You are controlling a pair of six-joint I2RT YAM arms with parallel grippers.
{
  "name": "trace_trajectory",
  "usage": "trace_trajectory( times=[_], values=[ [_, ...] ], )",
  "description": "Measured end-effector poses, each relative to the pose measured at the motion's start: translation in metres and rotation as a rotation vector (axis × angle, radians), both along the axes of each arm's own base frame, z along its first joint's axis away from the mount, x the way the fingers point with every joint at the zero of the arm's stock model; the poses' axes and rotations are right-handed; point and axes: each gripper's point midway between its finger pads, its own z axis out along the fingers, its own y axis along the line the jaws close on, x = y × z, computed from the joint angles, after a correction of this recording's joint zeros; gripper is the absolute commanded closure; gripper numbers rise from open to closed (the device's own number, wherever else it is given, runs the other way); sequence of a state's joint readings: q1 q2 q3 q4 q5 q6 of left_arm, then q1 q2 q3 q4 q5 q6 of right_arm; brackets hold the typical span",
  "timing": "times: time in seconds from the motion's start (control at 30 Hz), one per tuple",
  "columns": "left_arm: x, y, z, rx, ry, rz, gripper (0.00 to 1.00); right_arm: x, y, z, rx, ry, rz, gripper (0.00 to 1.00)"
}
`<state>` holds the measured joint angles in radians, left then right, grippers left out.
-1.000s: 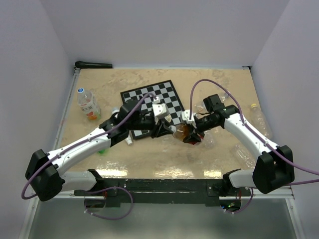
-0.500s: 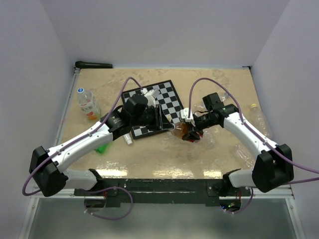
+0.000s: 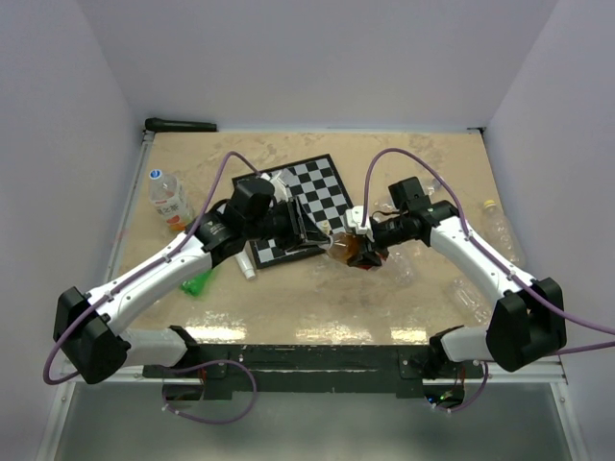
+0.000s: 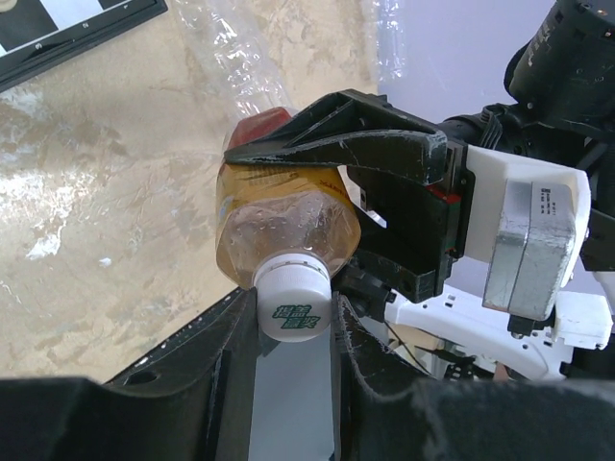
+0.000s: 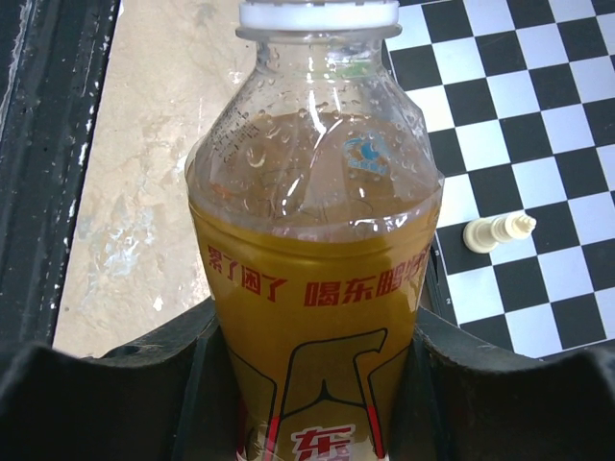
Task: Unscrew the bottle caps
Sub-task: Unscrew the bottle cap from the plastic bottle.
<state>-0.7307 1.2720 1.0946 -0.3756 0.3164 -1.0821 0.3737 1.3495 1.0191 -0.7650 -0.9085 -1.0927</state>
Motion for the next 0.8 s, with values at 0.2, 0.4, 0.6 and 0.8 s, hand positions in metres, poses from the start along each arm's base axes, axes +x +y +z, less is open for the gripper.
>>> trace_trajectory(
  times=[0.2,0.4,0.6,0.8],
  values=[
    [-0.0002,0.0051,-0.0036,-0.027,0.036,0.002,1.00,0.0013,0.0019,0.0013,0.004,-0.012,0.004,0.93],
    [-0.0008,0.0060,-0.0040,-0.030,0.032,0.000,1.00,0.0013,0.0022,0.0014,0.004,-0.013,0.006,0.94],
    [-0.0002,0.0062,-0.0041,-0.025,0.017,-0.007,1.00,0.0020,0.0025,0.0017,0.006,-0.016,0.006,0.94],
    [-0.0002,0.0070,-0.0035,-0.022,0.004,-0.013,1.00,0.0028,0.0028,0.0021,0.008,-0.021,0.006,0.94]
  ],
)
